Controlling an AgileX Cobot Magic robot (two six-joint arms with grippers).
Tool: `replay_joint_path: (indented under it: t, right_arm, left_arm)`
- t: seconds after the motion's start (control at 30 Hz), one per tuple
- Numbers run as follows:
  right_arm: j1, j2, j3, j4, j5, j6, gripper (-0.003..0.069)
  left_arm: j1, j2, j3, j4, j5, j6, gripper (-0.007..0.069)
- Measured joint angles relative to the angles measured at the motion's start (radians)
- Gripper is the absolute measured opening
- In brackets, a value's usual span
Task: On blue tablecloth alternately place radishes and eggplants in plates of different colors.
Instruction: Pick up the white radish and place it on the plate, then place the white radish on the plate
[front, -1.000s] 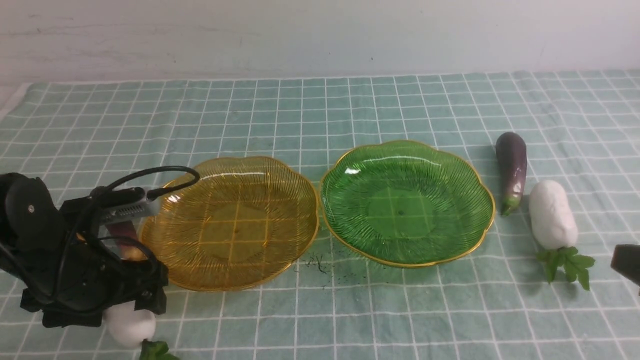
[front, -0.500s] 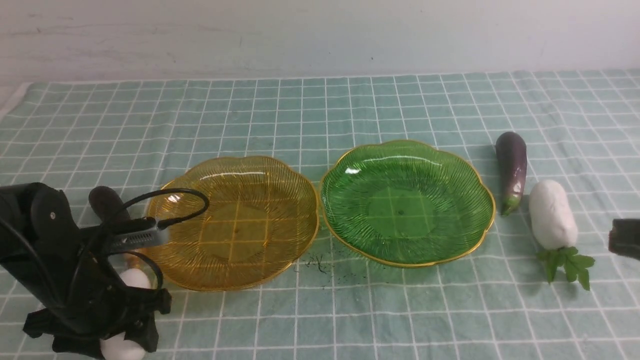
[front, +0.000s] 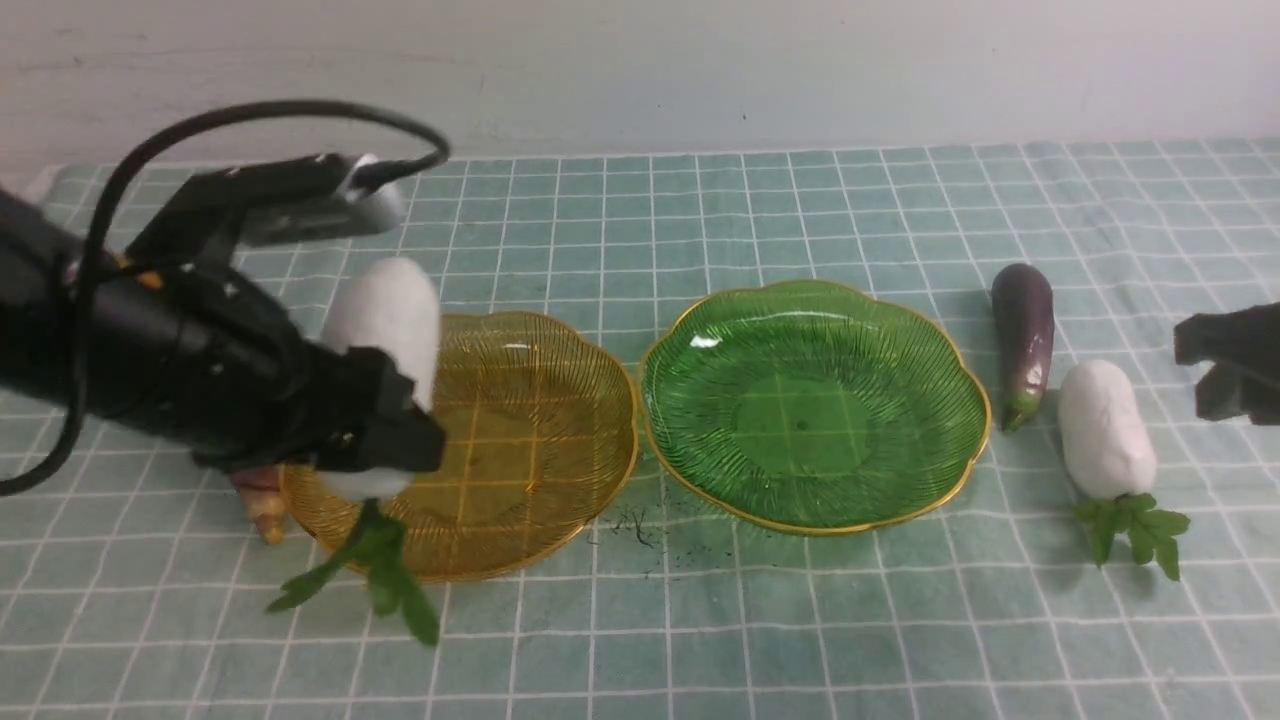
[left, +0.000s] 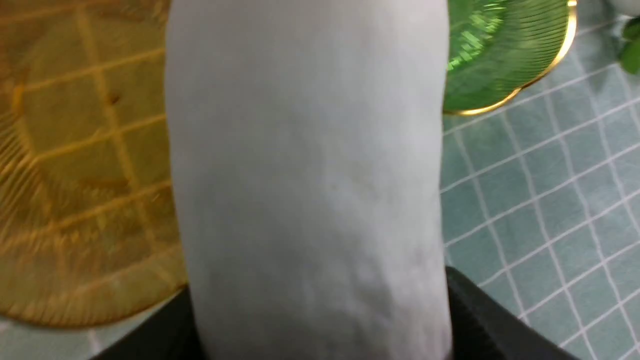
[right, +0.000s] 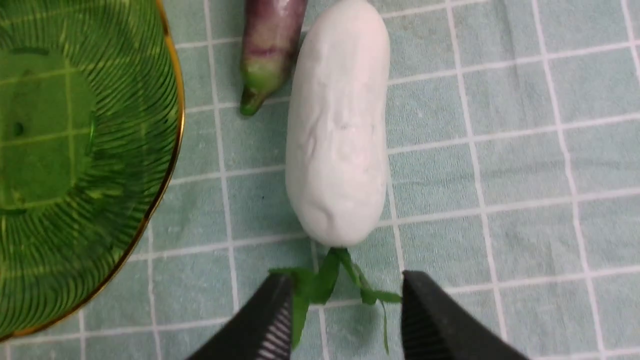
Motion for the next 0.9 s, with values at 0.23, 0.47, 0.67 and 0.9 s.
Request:
replay_joint_path:
  t: [0.23,0.47,0.67,0.9]
  right_arm:
    - [0.000,0.206,-0.112,-0.017,-0.025,0.000,0.0587]
    - [0.000,0.394,-0.215,0.010,-0.031,-0.001,0.0606]
    - [0.000,0.452,-0.253,0.067,0.014,-0.049,0.0437]
    - [0.001,0.367,-0.258,0.085,0.118,-0.054,0.0444]
  left_arm:
    - [-0.151,0.260,-0.224,-0.010,-0.064,0.012,0.0437]
    - [-0.208,0.563,-0.440,-0.017,-0.092,0.014,0.0437]
    - [-0.209,0.730,-0.566,-0.017,-0.104,-0.020,0.0437]
    - [-0.209,0.775,-0.596,-0.033,-0.104,-0.042,0.0447]
